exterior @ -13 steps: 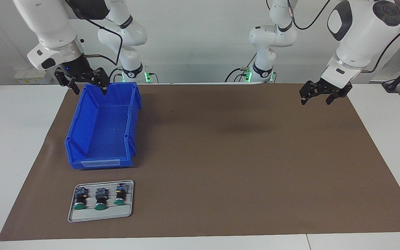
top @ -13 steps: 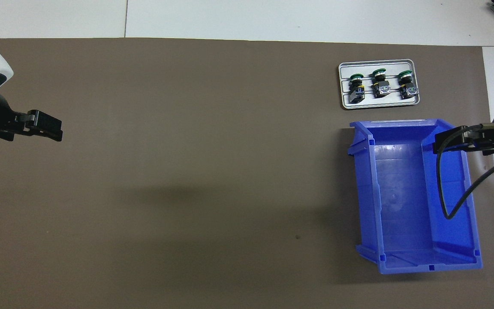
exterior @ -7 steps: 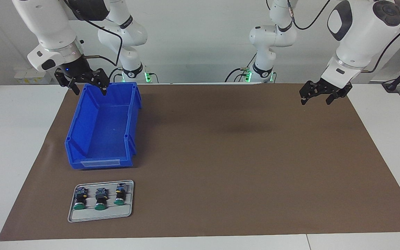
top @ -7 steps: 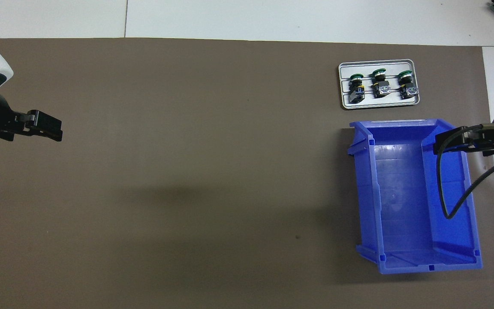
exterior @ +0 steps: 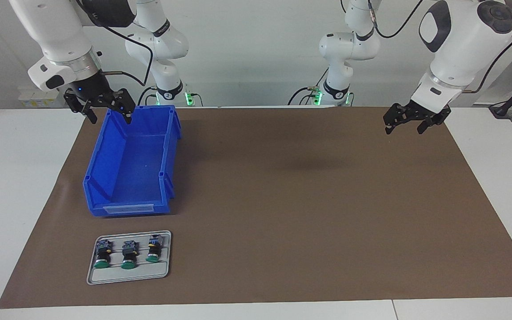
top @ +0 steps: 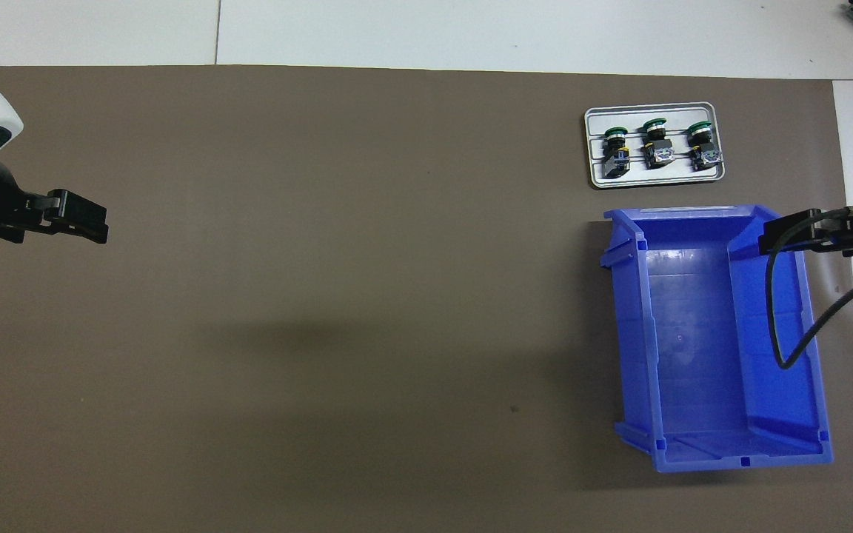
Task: Place and press button with both arms
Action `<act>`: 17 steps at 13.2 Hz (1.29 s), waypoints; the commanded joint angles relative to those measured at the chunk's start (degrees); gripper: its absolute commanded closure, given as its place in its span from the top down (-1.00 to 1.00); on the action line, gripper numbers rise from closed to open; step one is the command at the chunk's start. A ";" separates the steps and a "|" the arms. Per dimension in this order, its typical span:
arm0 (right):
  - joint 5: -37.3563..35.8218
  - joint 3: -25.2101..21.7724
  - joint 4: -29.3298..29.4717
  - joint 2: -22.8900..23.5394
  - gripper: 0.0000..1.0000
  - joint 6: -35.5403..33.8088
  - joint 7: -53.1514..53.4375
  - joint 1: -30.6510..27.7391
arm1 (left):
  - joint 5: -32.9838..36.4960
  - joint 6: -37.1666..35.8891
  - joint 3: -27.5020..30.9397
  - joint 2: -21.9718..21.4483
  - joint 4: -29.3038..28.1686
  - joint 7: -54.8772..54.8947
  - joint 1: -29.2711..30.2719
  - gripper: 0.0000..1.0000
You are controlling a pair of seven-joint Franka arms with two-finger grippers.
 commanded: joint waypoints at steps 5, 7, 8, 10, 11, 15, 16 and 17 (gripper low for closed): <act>0.55 0.13 2.50 6.36 0.90 8.12 -2.47 -0.73 | 0.03 -0.32 -0.43 -1.37 -1.48 0.66 0.71 1.00; 0.12 0.13 5.85 10.67 0.90 9.62 -2.47 -0.65 | 0.03 -0.32 -0.43 -1.37 -1.48 0.66 0.71 1.00; -0.06 0.31 7.25 13.03 0.90 10.06 -2.56 -0.56 | 0.03 -0.32 -0.43 -1.37 -1.48 0.66 0.71 1.00; 0.64 0.48 12.42 18.30 0.90 11.29 -2.65 -0.73 | 0.03 -0.32 -0.43 -1.37 -1.48 0.66 0.71 1.00; 0.64 0.66 14.98 21.29 0.90 11.90 -2.74 -0.73 | 0.03 -0.32 -0.43 -1.37 -1.48 0.66 0.71 1.00; 1.08 1.01 22.02 31.14 0.90 16.90 -2.91 -0.73 | 0.03 -0.32 -0.43 -1.37 -1.48 0.66 0.71 1.00; 1.08 1.01 22.64 33.17 0.89 18.22 -3.09 -0.73 | 0.03 -0.32 -0.43 -1.37 -1.48 0.66 0.71 1.00; 1.08 1.01 22.73 34.49 0.89 20.24 -3.44 -0.73 | 0.03 -0.32 -0.43 -1.37 -1.39 0.66 0.71 1.00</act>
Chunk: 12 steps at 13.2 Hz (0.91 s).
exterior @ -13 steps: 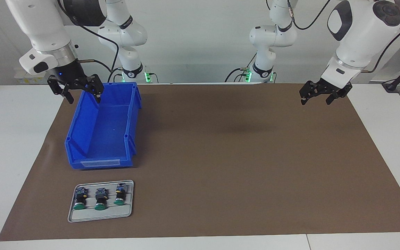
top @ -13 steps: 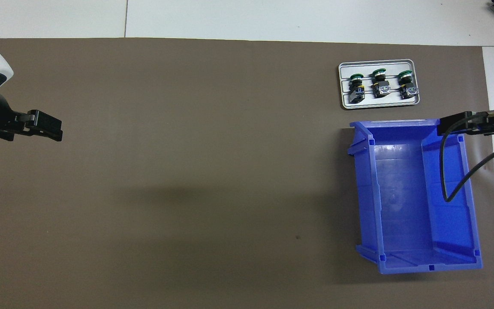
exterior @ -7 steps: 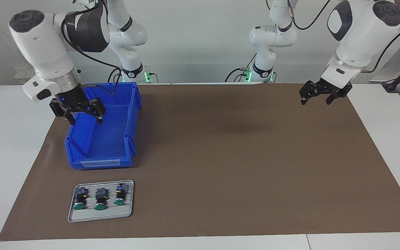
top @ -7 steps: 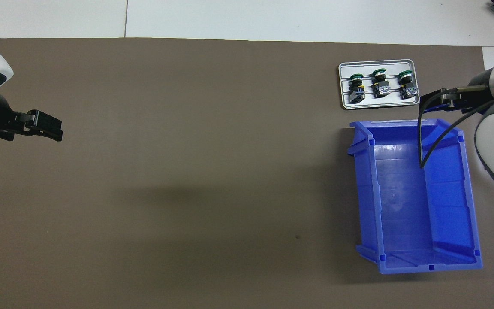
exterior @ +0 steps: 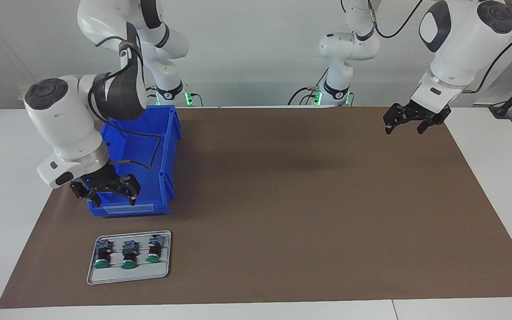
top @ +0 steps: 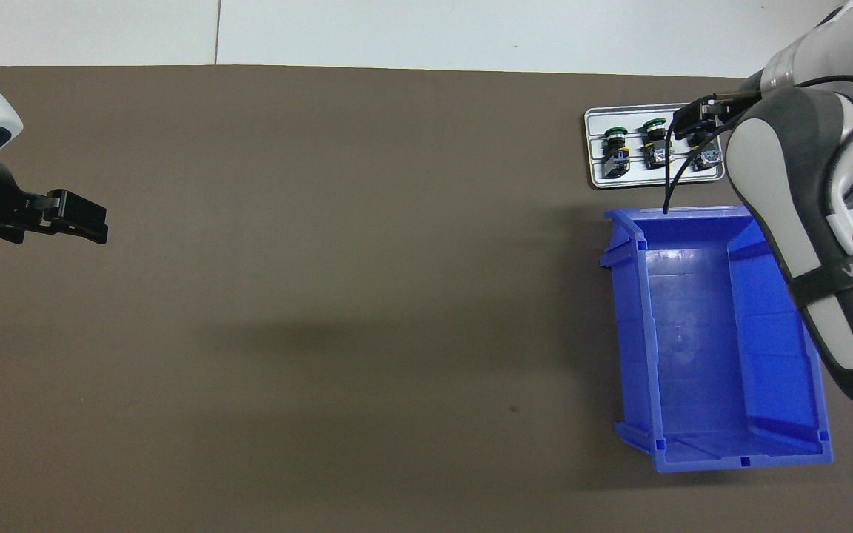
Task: Place and press button with both arms
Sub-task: 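Reach the right gripper to the metal tray and grasp a button, then lift the button out of the tray with the right gripper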
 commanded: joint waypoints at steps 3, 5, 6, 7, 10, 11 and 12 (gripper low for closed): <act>0.94 2.25 5.54 9.75 0.88 5.11 -4.73 -2.49 | 0.03 -0.31 -0.43 -1.37 -1.48 0.66 0.71 1.00; 1.02 2.43 5.55 11.87 0.83 7.48 -6.92 -3.55 | 0.03 -0.31 -0.43 -1.37 -1.48 0.66 0.71 1.00; 1.02 2.52 5.55 12.75 0.79 7.67 -8.24 -3.90 | 0.03 -0.31 -0.43 -1.37 -1.48 0.66 0.71 1.00; 1.02 2.52 5.55 13.11 0.75 7.67 -9.04 -4.25 | 0.03 -0.31 -0.43 -1.37 -1.48 0.66 0.71 1.00; 1.29 2.52 5.37 15.30 0.69 9.94 -11.32 -5.05 | 0.03 -0.31 -0.43 -1.37 -1.39 0.66 0.71 1.00; 2.07 2.52 4.85 15.66 0.69 11.87 -11.59 -5.05 | 0.03 -0.31 -0.43 -1.37 -1.48 0.66 0.71 1.00; 2.34 2.52 4.85 16.01 0.69 12.41 -12.29 -5.05 | 0.03 -0.31 -0.43 -1.37 -1.48 0.66 0.71 1.00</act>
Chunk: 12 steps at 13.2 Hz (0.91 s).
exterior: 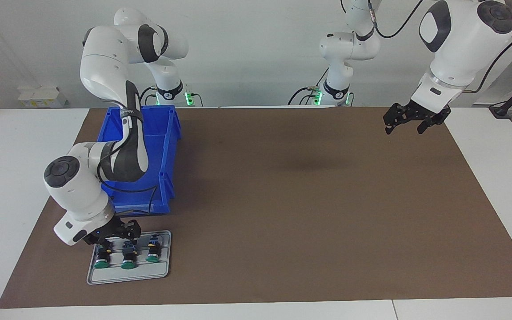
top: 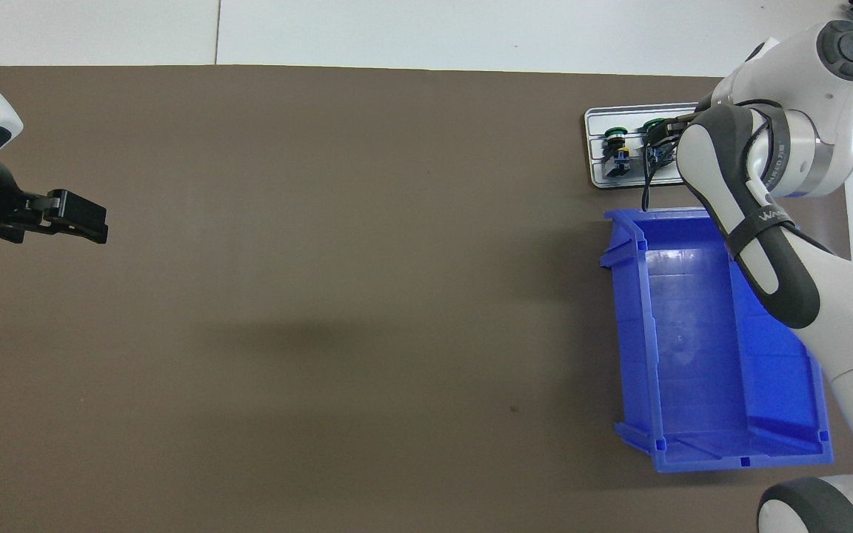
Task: Place and press button with both arms
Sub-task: 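Lift the button out of the tray with the right gripper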
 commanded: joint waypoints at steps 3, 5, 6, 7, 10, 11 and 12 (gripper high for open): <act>2.10 1.06 0.85 2.08 0.69 1.86 -4.15 -1.24 | 0.03 -0.31 -0.43 -1.37 -1.48 0.66 0.71 1.00; 2.89 1.06 -0.46 1.91 0.69 3.00 -4.50 -1.06 | 0.03 -0.31 -0.43 -1.37 -1.48 0.66 0.71 1.00; 2.98 1.06 -1.95 1.56 0.69 3.96 -5.02 -1.06 | 0.03 -0.31 -0.43 -1.37 -1.39 0.66 0.71 1.00; 3.06 1.06 -3.53 1.21 0.69 4.76 -5.11 -1.15 | 0.03 -0.31 -0.43 -1.37 -1.47 0.66 0.71 1.00; 3.33 1.06 -5.48 0.50 0.64 5.03 -7.48 -1.23 | 0.03 -0.31 -0.43 -1.37 -1.48 0.66 0.71 1.00; 3.33 1.06 -6.26 0.07 0.61 5.12 -7.49 -1.15 | 0.03 -0.31 -0.43 -1.37 -1.48 0.66 0.71 1.00; 3.33 1.06 -6.71 -0.11 0.55 5.12 -7.49 -1.15 | 0.03 -0.31 -0.43 -1.37 -1.48 0.66 0.71 1.00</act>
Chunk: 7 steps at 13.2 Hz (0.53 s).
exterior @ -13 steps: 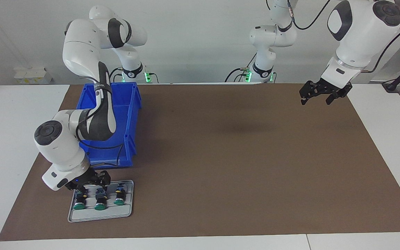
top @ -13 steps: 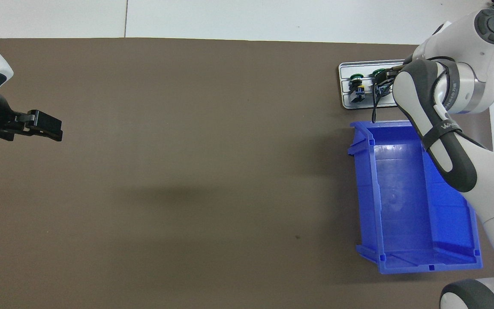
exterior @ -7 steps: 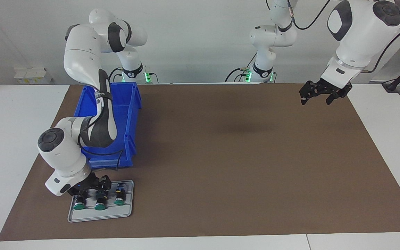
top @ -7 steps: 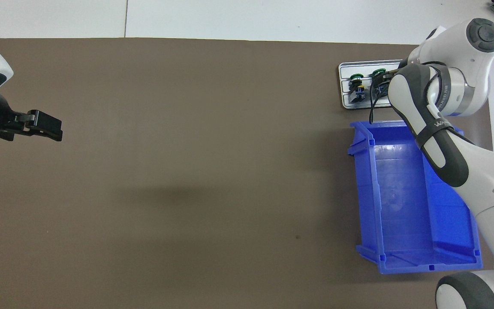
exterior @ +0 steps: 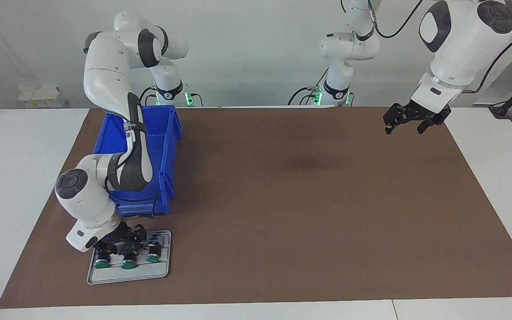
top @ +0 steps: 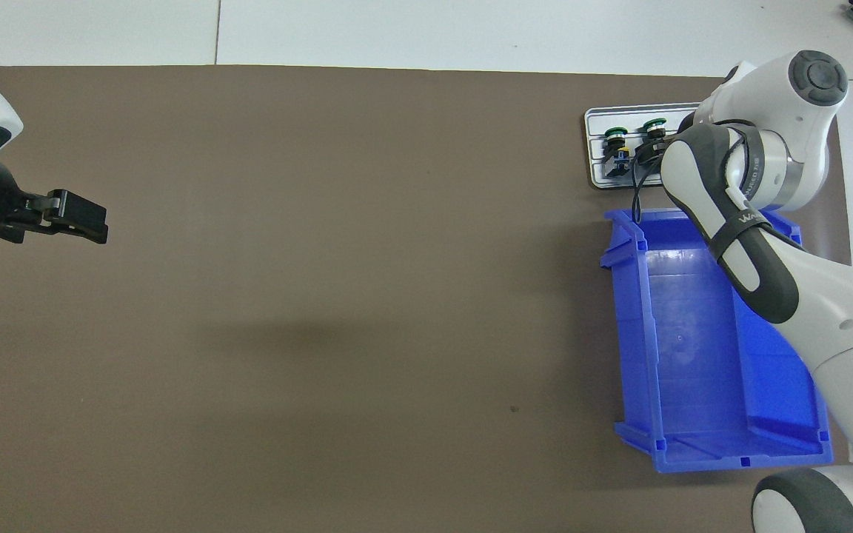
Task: Place and press button with both arms
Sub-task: 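Lift the button out of the tray with the right gripper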
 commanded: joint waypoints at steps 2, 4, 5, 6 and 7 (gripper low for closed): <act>1.77 0.97 -2.93 -1.81 0.18 1.47 -2.15 -0.93 | 0.03 -0.31 -0.43 -1.37 -1.48 0.66 0.71 1.00; 1.77 0.97 -2.67 -1.81 -0.66 1.48 -1.89 -0.93 | 0.03 -0.31 -0.43 -1.37 -1.48 0.66 0.71 1.00; 1.77 0.97 -2.49 -2.08 -1.00 1.56 -1.28 -0.93 | 0.03 -0.31 -0.43 -1.37 -1.48 0.66 0.71 1.00; 1.85 0.97 -2.49 -2.69 -1.00 1.65 -0.84 -0.75 | 0.03 -0.31 -0.43 -1.37 -1.39 0.66 0.71 1.00; 1.85 0.97 -2.67 -3.65 -1.00 1.82 0.65 -0.49 | 0.03 -0.31 -0.43 -1.37 -1.47 0.66 0.71 1.00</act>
